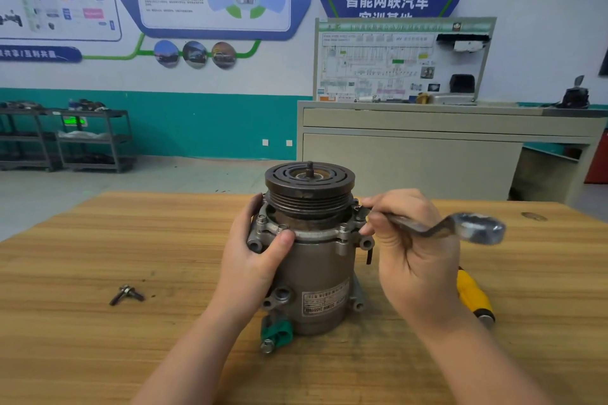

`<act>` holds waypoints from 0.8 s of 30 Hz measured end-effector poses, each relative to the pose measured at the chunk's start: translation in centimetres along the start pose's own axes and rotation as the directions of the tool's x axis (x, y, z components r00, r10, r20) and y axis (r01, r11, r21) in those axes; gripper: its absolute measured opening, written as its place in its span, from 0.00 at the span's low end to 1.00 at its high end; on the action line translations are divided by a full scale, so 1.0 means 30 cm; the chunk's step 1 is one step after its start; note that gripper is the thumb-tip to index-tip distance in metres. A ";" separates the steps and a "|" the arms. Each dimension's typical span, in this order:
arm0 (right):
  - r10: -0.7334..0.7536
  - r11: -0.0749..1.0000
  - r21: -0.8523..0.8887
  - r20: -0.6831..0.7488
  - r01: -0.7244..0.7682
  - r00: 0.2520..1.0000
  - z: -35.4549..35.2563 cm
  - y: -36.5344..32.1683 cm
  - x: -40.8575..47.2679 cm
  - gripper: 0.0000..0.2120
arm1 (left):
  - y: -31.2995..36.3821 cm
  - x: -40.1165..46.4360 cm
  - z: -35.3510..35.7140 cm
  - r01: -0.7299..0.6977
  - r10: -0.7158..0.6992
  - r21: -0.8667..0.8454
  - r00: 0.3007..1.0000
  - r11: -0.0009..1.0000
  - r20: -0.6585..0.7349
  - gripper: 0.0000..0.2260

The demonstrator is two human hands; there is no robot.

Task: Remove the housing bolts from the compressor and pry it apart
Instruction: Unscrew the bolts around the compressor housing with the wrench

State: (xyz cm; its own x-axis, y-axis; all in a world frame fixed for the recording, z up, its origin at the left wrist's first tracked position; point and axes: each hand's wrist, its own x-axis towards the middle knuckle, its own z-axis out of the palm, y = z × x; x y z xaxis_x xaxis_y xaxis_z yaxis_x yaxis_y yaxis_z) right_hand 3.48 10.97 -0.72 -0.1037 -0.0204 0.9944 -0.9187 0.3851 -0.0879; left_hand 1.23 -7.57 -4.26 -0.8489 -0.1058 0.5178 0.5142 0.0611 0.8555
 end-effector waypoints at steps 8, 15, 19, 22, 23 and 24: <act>0.084 0.996 0.047 -0.150 -0.078 0.985 0.033 -0.007 -0.022 0.13 | -0.006 0.001 0.000 -0.004 0.004 -0.004 1.000 1.000 0.001 0.43; 0.948 0.205 0.766 -0.001 -0.610 0.317 -0.010 0.127 0.059 0.12 | -0.009 0.003 0.004 -0.024 0.023 -0.018 1.000 1.000 -0.008 0.39; 0.964 -0.057 0.865 0.178 -0.499 0.198 -0.010 0.154 0.068 0.12 | -0.008 0.004 0.005 -0.027 0.027 -0.021 0.999 0.999 -0.018 0.36; 0.951 0.148 0.887 -0.006 -0.438 0.310 -0.036 0.139 0.081 0.11 | -0.007 0.005 0.007 -0.037 0.036 -0.028 0.999 0.999 -0.023 0.32; 0.925 0.272 0.843 -0.095 -0.463 0.369 -0.044 0.129 0.084 0.10 | -0.008 0.005 0.007 -0.037 0.036 -0.027 0.999 0.999 -0.021 0.32; 0.882 0.399 0.774 -0.178 -0.491 0.436 -0.048 0.117 0.083 0.10 | -0.010 0.006 0.006 -0.036 0.036 -0.027 0.999 0.999 -0.019 0.34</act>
State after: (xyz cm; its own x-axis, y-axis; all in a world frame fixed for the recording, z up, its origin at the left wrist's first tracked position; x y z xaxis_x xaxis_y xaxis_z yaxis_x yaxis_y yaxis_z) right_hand 0.54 13.60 1.53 -0.7878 0.4953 0.3663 -0.6107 -0.5506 -0.5691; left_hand 0.92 -7.42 -4.41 -0.8274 -0.1220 0.5481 0.5480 0.0379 0.8356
